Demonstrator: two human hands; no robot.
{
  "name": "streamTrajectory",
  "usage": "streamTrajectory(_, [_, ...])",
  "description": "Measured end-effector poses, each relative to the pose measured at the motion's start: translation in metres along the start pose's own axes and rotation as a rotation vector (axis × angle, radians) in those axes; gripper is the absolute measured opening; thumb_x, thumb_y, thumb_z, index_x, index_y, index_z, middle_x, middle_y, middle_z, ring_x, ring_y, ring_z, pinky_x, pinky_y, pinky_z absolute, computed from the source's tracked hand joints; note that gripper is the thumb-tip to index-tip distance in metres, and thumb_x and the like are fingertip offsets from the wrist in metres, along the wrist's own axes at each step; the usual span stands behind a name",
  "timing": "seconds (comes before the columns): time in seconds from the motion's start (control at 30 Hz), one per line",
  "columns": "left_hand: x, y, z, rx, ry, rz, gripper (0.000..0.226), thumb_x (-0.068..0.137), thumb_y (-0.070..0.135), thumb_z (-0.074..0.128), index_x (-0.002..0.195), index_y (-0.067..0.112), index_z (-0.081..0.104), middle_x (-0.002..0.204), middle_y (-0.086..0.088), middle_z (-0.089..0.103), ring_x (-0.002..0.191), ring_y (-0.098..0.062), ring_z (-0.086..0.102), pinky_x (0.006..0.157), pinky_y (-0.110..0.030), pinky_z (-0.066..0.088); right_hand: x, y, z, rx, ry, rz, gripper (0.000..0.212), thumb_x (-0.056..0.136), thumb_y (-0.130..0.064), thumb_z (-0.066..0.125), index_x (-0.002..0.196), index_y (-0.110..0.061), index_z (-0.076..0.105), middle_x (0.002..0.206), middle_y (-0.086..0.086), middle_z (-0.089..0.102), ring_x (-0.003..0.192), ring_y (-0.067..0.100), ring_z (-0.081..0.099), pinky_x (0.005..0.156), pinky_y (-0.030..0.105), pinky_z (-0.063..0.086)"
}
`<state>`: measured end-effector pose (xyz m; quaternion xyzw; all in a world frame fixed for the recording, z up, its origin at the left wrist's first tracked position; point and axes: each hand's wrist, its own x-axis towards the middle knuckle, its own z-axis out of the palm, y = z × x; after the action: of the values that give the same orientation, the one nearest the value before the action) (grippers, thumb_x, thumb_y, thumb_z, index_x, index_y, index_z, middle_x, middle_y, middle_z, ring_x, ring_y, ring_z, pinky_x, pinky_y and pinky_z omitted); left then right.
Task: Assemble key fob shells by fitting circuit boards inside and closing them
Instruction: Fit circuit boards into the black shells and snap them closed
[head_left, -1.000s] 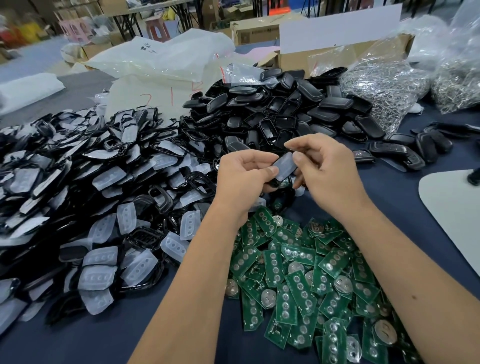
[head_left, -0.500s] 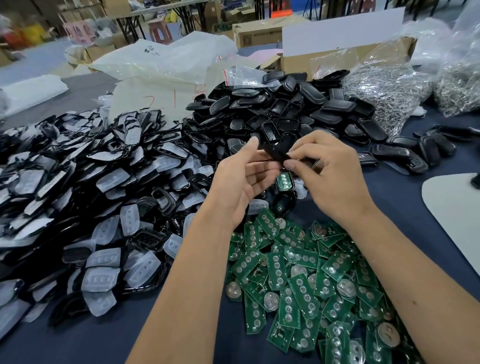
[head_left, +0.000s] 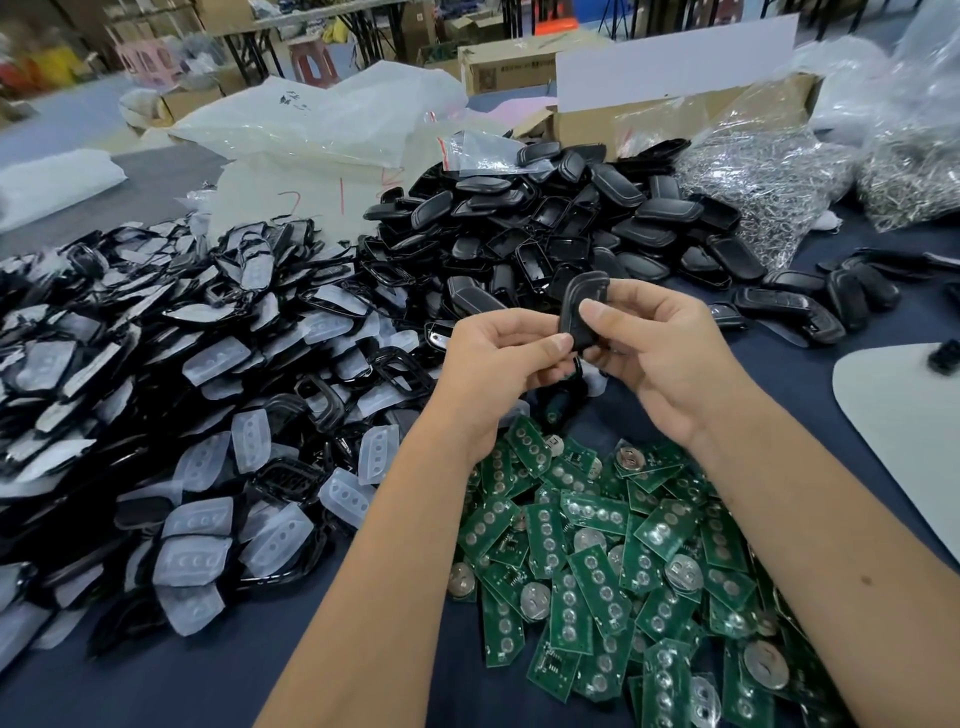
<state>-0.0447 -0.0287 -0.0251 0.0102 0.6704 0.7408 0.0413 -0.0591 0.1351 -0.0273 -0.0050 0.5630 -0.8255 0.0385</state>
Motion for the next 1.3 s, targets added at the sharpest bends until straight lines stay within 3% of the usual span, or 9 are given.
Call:
streamTrajectory(0.13, [0.001,-0.001,0.000,0.012,0.032,0.012,0.010,0.090,-0.002,0.075,0.094,0.007,0.075,0.082,-0.011,0.076,0.073,-0.019,0.070,0.072,-0.026,0.059,0.001,-0.001,-0.001,0.083,0.045,0.029,0.014,0.088,0.004,0.073,0.094,-0.008,0.073,0.085,0.005,0.079,0.070,0.014,0.071,0.063,0.023,0.058])
streamTrajectory(0.37, [0.002,-0.002,-0.002,-0.073,0.013,0.025,0.013,0.091,-0.005,0.072,0.095,0.007,0.074,0.088,-0.013,0.076,0.080,-0.021,0.073,0.078,-0.029,0.061,0.001,-0.005,-0.008,0.051,-0.004,0.073,0.028,0.070,-0.016,0.082,0.096,-0.009,0.074,0.082,0.004,0.076,0.061,0.011,0.067,0.059,0.023,0.057])
streamTrajectory(0.5, [0.002,-0.002,0.001,-0.015,0.046,0.046,0.013,0.093,-0.005,0.069,0.093,0.008,0.073,0.083,-0.011,0.074,0.077,-0.021,0.070,0.077,-0.029,0.061,-0.001,-0.003,-0.005,0.077,0.038,0.071,0.017,0.068,-0.013,0.083,0.082,-0.019,0.074,0.080,0.005,0.073,0.060,0.013,0.068,0.060,0.026,0.059])
streamTrajectory(0.73, [0.005,-0.002,-0.011,0.420,0.325,0.199,0.009,0.094,0.018,0.071,0.086,0.022,0.072,0.085,0.000,0.075,0.075,-0.013,0.070,0.070,-0.033,0.060,0.005,-0.003,-0.014,-0.356,0.247,-0.226,0.024,0.079,-0.006,0.089,0.075,-0.025,0.075,0.071,-0.008,0.075,0.068,0.008,0.070,0.065,0.022,0.057])
streamTrajectory(0.83, [0.002,-0.004,-0.009,0.761,0.253,0.320,0.004,0.090,0.029,0.076,0.093,0.027,0.074,0.086,0.012,0.071,0.085,-0.004,0.064,0.081,-0.028,0.056,0.006,0.001,-0.017,-0.449,0.320,-0.267,0.024,0.075,-0.012,0.093,0.072,-0.029,0.076,0.068,-0.012,0.073,0.067,0.004,0.065,0.070,0.021,0.055])
streamTrajectory(0.93, [0.003,-0.009,0.000,0.918,0.232,0.444,0.011,0.091,0.027,0.076,0.100,0.021,0.076,0.095,0.007,0.069,0.095,-0.014,0.061,0.089,-0.033,0.051,0.007,0.001,-0.019,-0.565,0.365,-0.311,0.027,0.075,-0.018,0.094,0.069,-0.035,0.074,0.067,-0.014,0.072,0.062,0.000,0.062,0.065,0.018,0.053])
streamTrajectory(1.1, [0.003,0.004,-0.017,0.692,0.457,0.434,0.015,0.098,0.024,0.065,0.085,0.025,0.072,0.078,0.011,0.069,0.072,-0.008,0.063,0.068,-0.020,0.049,0.003,0.000,0.001,-0.848,0.150,-0.387,0.032,0.077,-0.012,0.091,0.071,-0.035,0.070,0.066,-0.023,0.069,0.060,-0.004,0.062,0.059,0.006,0.042])
streamTrajectory(1.2, [0.002,0.015,-0.033,0.603,0.577,0.405,0.021,0.098,0.025,0.064,0.079,0.031,0.070,0.071,0.012,0.068,0.068,-0.006,0.062,0.064,-0.018,0.046,0.010,-0.002,0.032,-1.009,-0.003,-0.462,0.023,0.076,-0.008,0.088,0.076,-0.027,0.076,0.077,-0.012,0.070,0.064,0.000,0.063,0.062,0.004,0.040])
streamTrajectory(1.3, [-0.001,0.023,-0.053,0.648,0.776,0.419,0.019,0.099,0.027,0.062,0.081,0.024,0.069,0.074,0.009,0.067,0.074,-0.013,0.063,0.071,-0.033,0.052,0.025,-0.004,0.067,-1.079,-0.113,-0.569,0.018,0.080,0.002,0.079,0.089,-0.013,0.082,0.092,0.002,0.073,0.078,0.013,0.067,0.074,0.015,0.050])
